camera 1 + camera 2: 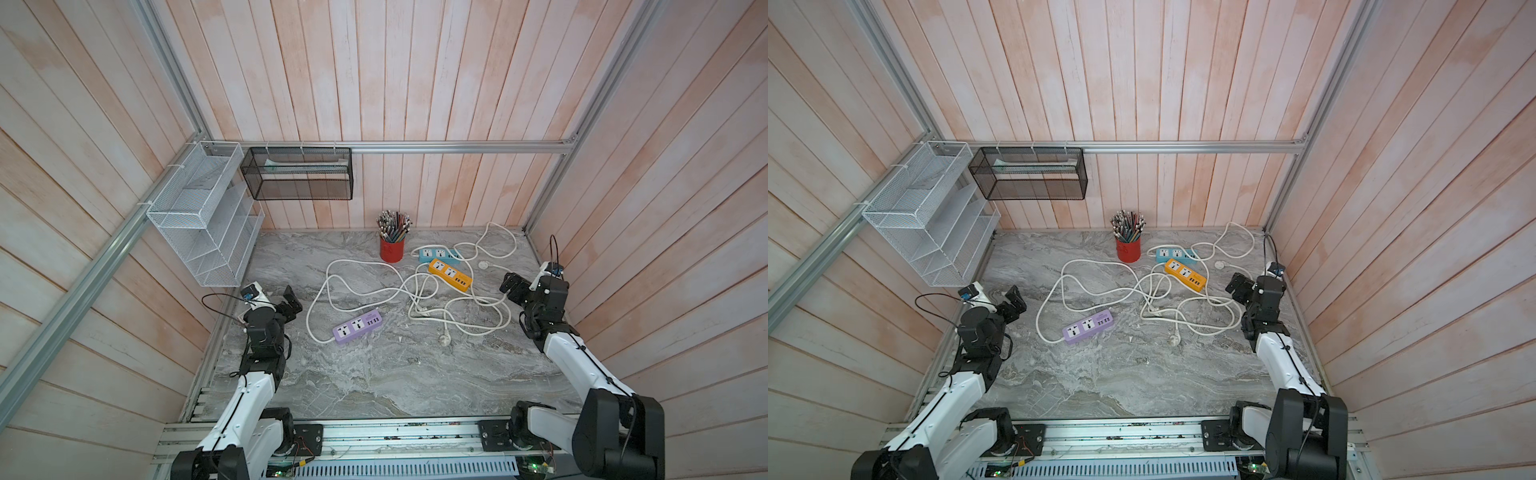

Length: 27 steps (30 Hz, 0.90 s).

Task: Unwrap the cord wrapped around the power strip
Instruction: Reset both arms

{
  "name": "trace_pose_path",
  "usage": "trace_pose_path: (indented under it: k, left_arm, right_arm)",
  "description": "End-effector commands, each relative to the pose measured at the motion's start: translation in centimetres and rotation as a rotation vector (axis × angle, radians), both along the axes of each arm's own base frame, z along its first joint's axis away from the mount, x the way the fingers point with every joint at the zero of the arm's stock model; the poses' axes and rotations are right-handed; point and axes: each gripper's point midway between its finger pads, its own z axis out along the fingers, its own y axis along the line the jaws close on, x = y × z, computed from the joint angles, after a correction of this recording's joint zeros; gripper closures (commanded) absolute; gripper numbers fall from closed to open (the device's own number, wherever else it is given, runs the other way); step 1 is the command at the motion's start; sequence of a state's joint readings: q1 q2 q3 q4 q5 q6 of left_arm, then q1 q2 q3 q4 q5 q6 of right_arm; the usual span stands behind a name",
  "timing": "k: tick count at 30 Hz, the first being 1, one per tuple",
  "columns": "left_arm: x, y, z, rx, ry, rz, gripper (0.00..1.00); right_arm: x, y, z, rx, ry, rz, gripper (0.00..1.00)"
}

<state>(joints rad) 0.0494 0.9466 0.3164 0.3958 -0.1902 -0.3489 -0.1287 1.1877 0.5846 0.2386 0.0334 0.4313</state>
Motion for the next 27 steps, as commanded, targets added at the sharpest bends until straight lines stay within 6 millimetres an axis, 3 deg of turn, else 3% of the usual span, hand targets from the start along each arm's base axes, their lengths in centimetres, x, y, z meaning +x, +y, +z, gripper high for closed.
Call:
trace_pose_path:
  k: [1,13,18,27]
  left_arm:
    - [0.3,0.8,0.7,0.071,-0.052,0.039,0.00]
    - [0.9,1.1,-2.5,0.142,-0.012,0.045,0.00]
    - [1.6,0.9,-2.9,0.171,-0.003,0.033,0.00]
    - [2.8,1.0,-2.9,0.221,0.001,0.033,0.00]
  right_arm:
    - [0.0,-1.5,-1.7,-0.004,0.021,-0.075,0.01]
    - [-0.7,-4.5,-3.2,-0.109,0.008,-0.227,0.01]
    - [-0.8,-5.1,-4.5,-0.161,0.018,-0.244,0.02]
    - [-1.1,-5.7,-4.2,-0.257,-0.071,-0.264,0.02]
